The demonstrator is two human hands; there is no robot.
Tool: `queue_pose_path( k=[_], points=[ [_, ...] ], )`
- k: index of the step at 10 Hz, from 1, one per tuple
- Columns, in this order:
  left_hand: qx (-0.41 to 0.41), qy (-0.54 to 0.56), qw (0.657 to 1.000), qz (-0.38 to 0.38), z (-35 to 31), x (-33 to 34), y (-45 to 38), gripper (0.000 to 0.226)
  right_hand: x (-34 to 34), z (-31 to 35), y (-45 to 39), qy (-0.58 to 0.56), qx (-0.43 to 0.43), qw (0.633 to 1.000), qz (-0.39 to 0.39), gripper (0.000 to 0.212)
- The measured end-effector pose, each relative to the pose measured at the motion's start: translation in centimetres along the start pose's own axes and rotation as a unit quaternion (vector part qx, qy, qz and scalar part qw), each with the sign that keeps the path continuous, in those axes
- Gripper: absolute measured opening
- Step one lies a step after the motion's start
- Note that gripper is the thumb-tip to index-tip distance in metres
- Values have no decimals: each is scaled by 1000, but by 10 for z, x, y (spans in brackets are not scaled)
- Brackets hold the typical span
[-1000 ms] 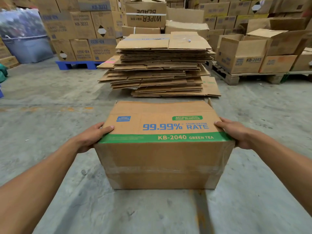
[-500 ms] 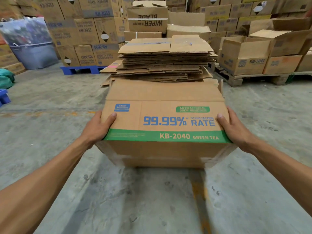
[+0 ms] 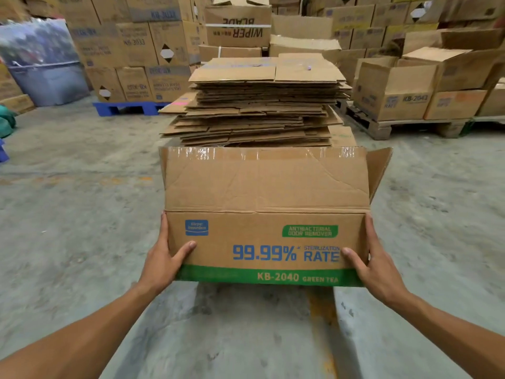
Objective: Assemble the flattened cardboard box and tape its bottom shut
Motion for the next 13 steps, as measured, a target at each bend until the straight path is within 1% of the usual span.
queue_pose_path(
  k=[1, 2, 3, 4, 5, 6, 7, 8, 9, 10, 11, 12, 13],
  points=[
    [4, 2, 1000, -12, -2, 1, 0, 100, -2, 0, -3, 0, 10, 1000, -9, 94],
    [0, -4, 1000, -13, -2, 0, 1, 100, -1, -1, -1, 4, 5, 1000, 0, 97],
    [-9, -27, 1000, 3, -1, 0, 6, 101, 3, -4, 9, 4, -2, 1000, 8, 100],
    [-28, -46, 998, 38, 6, 0, 13, 104, 10, -14, 20, 6, 1, 1000, 22, 105],
    [-45, -20, 993, 108, 12, 4, 22, 107, 13, -26, 29, 8, 17, 998, 54, 108],
    [-64, 15, 985, 159, 14, 9, 28, 102, 13, -33, 29, 3, 40, 996, 75, 110],
    [-84, -15, 983, 162, 18, 17, 22, 95, 17, -42, 26, 16, 59, 990, 127, 115],
    [-149, 10, 975, 162, 16, 24, 15, 85, 25, -49, 25, 43, 71, 981, 173, 116],
    [-181, 34, 967, 174, 15, 29, 7, 85, 29, -42, 19, 30, 117, 976, 182, 113],
    [-197, 55, 964, 172, 9, 32, 5, 85, 34, -30, 16, -9, 137, 978, 160, 107],
    [-194, 1, 965, 176, 1, 34, 8, 69, 37, -23, 14, 31, 131, 983, 124, 106],
    [-254, -73, 930, 254, 3, 32, 11, 47, 43, -28, 11, 84, 172, 972, 138, 109],
    [-279, -117, 886, 351, 16, 39, 29, 29, 55, -35, 25, 162, 200, 944, 209, 101]
  ],
)
Point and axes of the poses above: each hand's wrist, its own y-axis away from the middle knuckle, its own x-axis out of the palm, z = x × y, the point moved 1 cm from there along -y, towards the middle knuckle, and after that the axes turned 2 degrees about -z, right-handed, at the moved point
